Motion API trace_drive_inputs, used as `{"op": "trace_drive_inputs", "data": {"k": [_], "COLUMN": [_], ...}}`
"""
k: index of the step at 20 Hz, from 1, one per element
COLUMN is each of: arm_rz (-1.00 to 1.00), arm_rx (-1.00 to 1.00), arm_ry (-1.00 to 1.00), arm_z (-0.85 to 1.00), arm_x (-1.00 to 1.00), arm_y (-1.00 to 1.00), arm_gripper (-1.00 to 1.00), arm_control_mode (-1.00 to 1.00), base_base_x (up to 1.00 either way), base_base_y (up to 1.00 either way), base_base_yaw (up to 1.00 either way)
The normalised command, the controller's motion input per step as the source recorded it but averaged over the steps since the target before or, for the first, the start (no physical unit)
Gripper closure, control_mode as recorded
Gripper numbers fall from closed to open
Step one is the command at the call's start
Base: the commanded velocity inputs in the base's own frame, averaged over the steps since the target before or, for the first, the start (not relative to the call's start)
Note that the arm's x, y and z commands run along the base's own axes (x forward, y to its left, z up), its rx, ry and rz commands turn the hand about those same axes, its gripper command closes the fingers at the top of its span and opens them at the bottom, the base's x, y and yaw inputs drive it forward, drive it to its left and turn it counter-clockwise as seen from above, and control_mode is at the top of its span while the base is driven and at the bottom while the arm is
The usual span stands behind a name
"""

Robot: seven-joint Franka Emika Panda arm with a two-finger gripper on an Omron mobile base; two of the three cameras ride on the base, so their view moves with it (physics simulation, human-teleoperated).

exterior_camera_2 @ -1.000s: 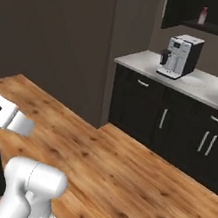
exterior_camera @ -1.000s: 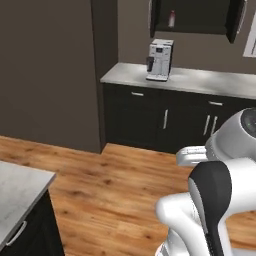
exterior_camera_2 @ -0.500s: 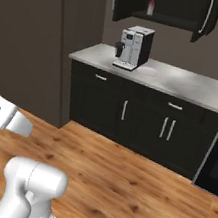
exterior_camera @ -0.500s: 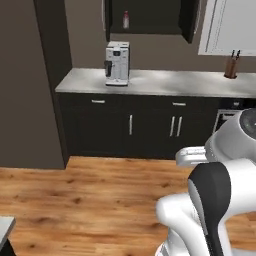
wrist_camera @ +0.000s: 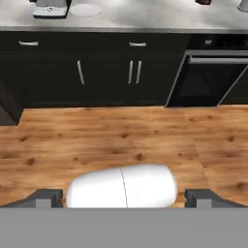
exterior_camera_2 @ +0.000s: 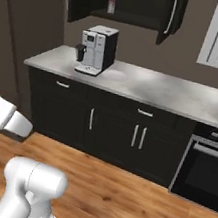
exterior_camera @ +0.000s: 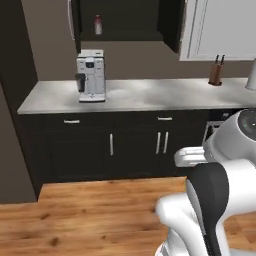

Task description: Move the hot dog bun to the plate on the dining table and place the condiment next to that plate. Then navigate to the fridge and take the sausage and place it on the plate as well.

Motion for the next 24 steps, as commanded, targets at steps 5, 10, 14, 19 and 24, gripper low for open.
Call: {"op": "trace_drive_inputs", "data": {"k": [5, 10, 14, 19, 24], "arm_rz": [0.00, 0.00, 0.00, 0.00, 0.00], "arm_rx": [0.00, 0.00, 0.00, 0.00, 0.00], "arm_ry": [0.00, 0.00, 0.00, 0.00, 0.00], "arm_z": [0.00, 0.00, 0.00, 0.00, 0.00], "arm_x": [0.00, 0.00, 0.00, 0.00, 0.00], "arm_y": [0.00, 0.00, 0.00, 0.00, 0.00], "arm_gripper": [-1.00, -1.00, -1.00, -1.00, -1.00], "arm_control_mode": [1.00, 1.00, 1.00, 1.00, 1.00], "base_base_x": [1.00, 1.00, 1.00, 0.98, 0.72], "base_base_y": [0.00, 0.08, 0.31, 0.31, 0.45], "base_base_yaw": [-0.19, -0.18, -0.15, -0.12, -0.06]}}
